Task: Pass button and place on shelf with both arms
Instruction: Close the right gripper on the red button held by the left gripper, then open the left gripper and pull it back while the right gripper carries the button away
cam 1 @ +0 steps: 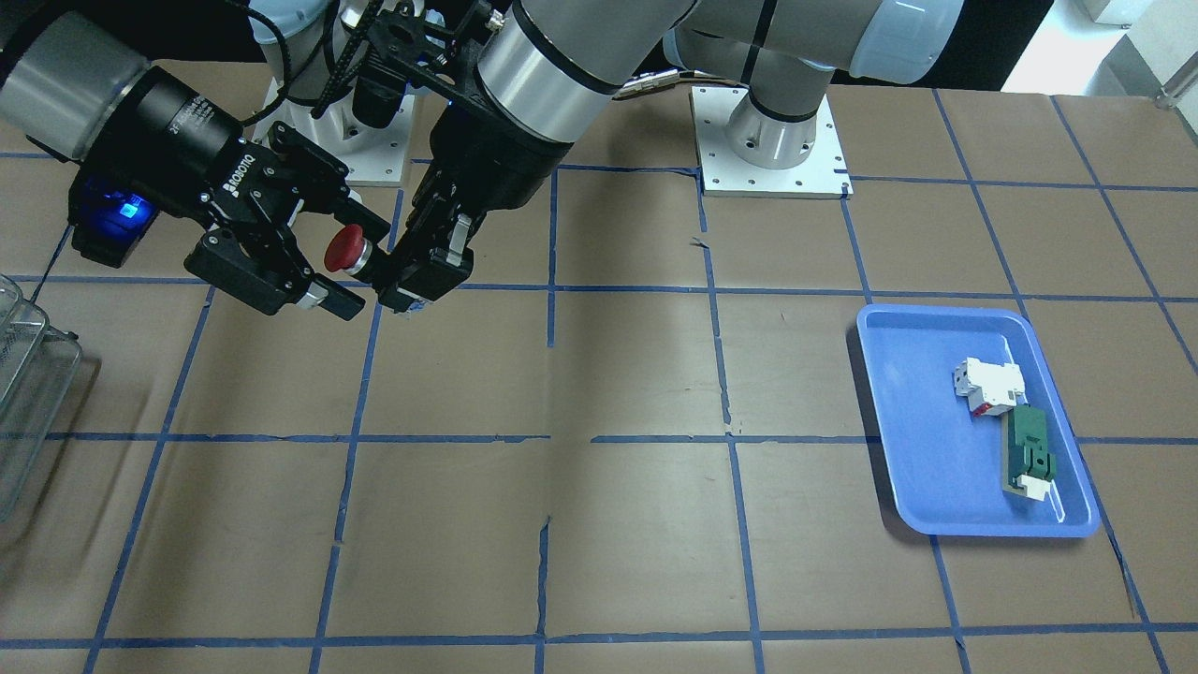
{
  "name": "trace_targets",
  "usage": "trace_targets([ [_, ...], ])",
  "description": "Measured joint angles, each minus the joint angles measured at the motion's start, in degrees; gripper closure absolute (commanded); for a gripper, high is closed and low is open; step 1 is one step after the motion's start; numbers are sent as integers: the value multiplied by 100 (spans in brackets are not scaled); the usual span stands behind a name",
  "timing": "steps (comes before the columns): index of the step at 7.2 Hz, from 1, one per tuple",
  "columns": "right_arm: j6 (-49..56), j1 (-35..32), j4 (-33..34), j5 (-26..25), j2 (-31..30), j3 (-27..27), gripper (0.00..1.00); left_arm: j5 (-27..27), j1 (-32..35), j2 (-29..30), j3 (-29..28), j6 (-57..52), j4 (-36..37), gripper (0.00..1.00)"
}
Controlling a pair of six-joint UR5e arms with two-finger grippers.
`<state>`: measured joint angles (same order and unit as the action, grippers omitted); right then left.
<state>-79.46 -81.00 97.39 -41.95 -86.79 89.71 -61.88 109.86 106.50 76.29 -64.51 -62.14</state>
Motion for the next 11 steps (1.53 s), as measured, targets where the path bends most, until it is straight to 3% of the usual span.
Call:
trace_targets([
  [2,8,-2,-5,30,-3,-4,89,-6,-7,0,-1,-8,8,100],
  [3,18,7,0,47,-26,-2,93,-8,-10,1,-2,-14,6,94],
  [4,32,18,-1,54,-55,-2,96,-14,-7,2,-2,-25,12,44],
  [5,42,27,-1,104,-67,-2,99,-9,-8,10,-4,-29,55,18],
  [6,42,28,1,196,-70,-1,100,-7,-9,13,-2,-19,116,0],
  [9,42,32,-1,288,-73,3,100,-97,-26,-11,3,-23,157,0],
  [11,146,71,8,266,-53,3,100,-448,-53,-12,16,-20,130,0],
])
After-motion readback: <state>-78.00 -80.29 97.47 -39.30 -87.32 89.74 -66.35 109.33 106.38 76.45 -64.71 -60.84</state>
